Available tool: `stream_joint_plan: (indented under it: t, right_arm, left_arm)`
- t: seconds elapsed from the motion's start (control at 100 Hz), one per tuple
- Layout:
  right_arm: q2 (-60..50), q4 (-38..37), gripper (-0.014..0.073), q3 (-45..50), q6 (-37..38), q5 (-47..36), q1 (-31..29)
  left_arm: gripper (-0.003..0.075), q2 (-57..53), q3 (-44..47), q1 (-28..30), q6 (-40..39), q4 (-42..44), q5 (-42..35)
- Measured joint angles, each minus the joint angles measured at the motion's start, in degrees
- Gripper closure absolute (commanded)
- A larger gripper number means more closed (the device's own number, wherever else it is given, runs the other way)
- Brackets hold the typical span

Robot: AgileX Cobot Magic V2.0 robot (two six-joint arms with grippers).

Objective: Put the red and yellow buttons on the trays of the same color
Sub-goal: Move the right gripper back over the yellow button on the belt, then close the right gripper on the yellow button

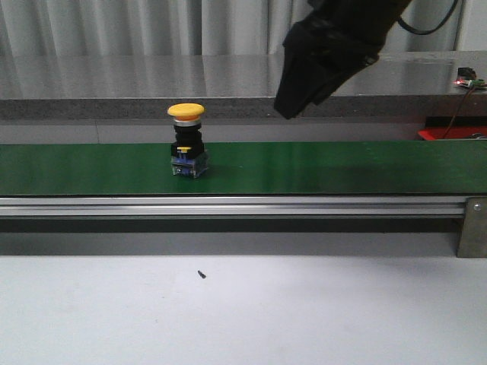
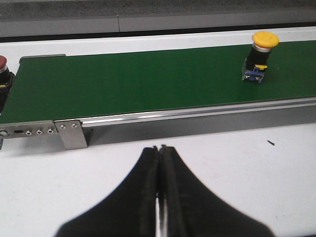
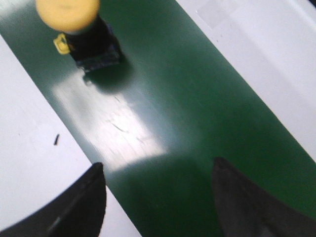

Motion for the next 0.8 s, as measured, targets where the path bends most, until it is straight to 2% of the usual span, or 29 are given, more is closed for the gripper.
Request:
stream_joint_plan:
  t: [0.14, 0.3, 0.55, 0.8]
  right_arm:
    - [0.23, 0.90, 0.0128, -0.33, 0.00, -1.50, 2.78]
    - [3.45, 1.35, 0.0128, -4.74, 0.00, -1.27, 4.70]
    - [9.76, 2.34, 0.0128, -10.39, -0.04, -0.01, 4.89]
    - [12.40, 3.53, 0.0128, -10.98, -0.04, 0.08, 4.89]
  left_arm:
    - [0.0740, 0.00, 0.00, 0.00, 0.00, 0.00, 0.00]
    - [0.0740, 0.00, 0.00, 0.00, 0.00, 0.00, 0.00]
    - [0.0740, 0.00, 0.00, 0.00, 0.00, 0.00, 0.00]
    - [0.0740, 0.00, 0.00, 0.00, 0.00, 0.00, 0.00]
